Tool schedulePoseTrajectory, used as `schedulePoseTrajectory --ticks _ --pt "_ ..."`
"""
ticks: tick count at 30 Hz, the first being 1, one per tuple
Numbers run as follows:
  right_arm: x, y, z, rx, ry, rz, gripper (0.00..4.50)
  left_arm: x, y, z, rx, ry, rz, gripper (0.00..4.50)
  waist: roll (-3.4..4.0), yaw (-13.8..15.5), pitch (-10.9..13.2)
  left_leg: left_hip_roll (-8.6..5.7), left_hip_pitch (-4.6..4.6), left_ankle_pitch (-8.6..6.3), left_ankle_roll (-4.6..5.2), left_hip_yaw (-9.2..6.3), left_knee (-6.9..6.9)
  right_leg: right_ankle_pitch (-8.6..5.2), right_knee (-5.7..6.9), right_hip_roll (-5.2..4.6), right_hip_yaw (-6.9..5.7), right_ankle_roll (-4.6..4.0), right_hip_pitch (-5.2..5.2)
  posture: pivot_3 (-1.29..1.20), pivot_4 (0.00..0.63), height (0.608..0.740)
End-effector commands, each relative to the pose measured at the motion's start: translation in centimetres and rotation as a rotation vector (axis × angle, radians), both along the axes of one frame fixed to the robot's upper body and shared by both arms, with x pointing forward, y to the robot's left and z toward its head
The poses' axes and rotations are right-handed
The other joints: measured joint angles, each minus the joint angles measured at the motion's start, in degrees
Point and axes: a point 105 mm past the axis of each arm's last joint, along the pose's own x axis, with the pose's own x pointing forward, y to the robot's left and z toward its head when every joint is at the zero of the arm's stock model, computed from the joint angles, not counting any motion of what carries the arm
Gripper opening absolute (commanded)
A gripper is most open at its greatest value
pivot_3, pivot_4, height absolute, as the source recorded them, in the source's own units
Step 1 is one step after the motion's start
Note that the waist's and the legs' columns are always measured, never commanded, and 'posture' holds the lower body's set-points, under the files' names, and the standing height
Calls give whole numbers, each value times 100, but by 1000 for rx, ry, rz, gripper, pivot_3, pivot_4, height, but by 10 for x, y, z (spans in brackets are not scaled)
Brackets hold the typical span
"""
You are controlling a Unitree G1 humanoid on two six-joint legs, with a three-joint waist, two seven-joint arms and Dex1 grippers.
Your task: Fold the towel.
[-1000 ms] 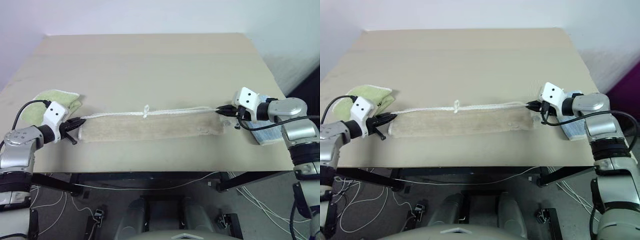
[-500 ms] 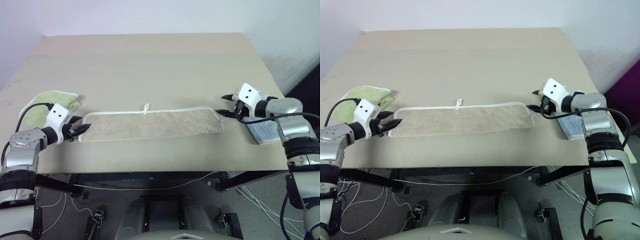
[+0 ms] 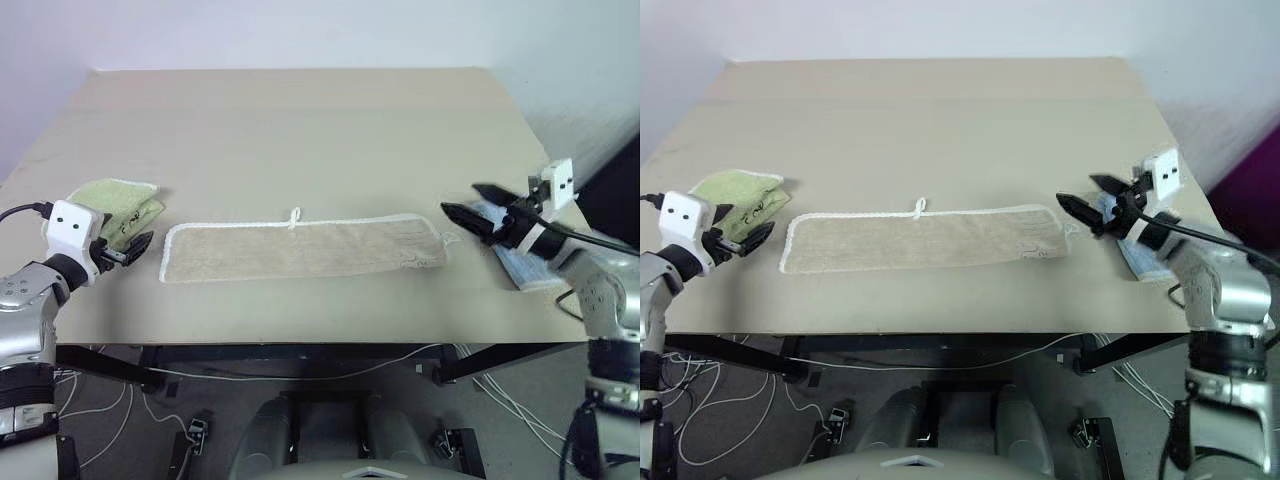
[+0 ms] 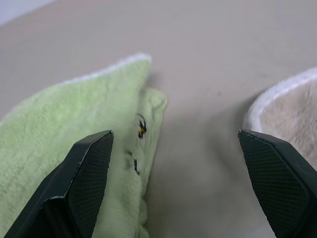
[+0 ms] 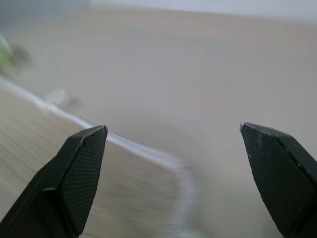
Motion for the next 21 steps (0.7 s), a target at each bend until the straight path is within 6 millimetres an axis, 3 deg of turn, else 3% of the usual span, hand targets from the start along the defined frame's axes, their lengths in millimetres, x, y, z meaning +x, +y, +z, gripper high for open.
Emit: schedulePoseTrajectory --ticks 1,4,11,13,21 --pt "-22 4 -12 256 166 -10 4500 -4 -32 15 8 -69 -150 4227 0 22 0 0 0 0 0 -1 -3 0 -3 -2 -2 0 1 0 150 740" --pt "-46 13 -30 374 286 6 4500 -12 -63 6 -11 -33 -306 4227 3 20 -1 -4 -3 0 0 -2 -6 0 -6 -9 -3 0 1 0 150 740" --pt "-77 24 -47 512 410 -19 4500 -30 -119 -9 -45 45 -537 4227 7 -24 -4 -5 4 -1 1 2 -8 -1 -3 -9 0 -1 3 0 150 740" --pt "-77 26 -50 522 440 -43 4500 -33 -131 -12 -59 58 -574 4227 7 -24 -4 -6 4 -1 2 3 -8 -1 -4 -8 0 -1 4 0 150 740" --pt "-42 24 -72 618 592 -245 4500 -39 -152 -17 -91 84 -649 4227 1 -27 -8 0 8 0 2 3 -3 -1 -4 10 0 0 12 0 150 740"
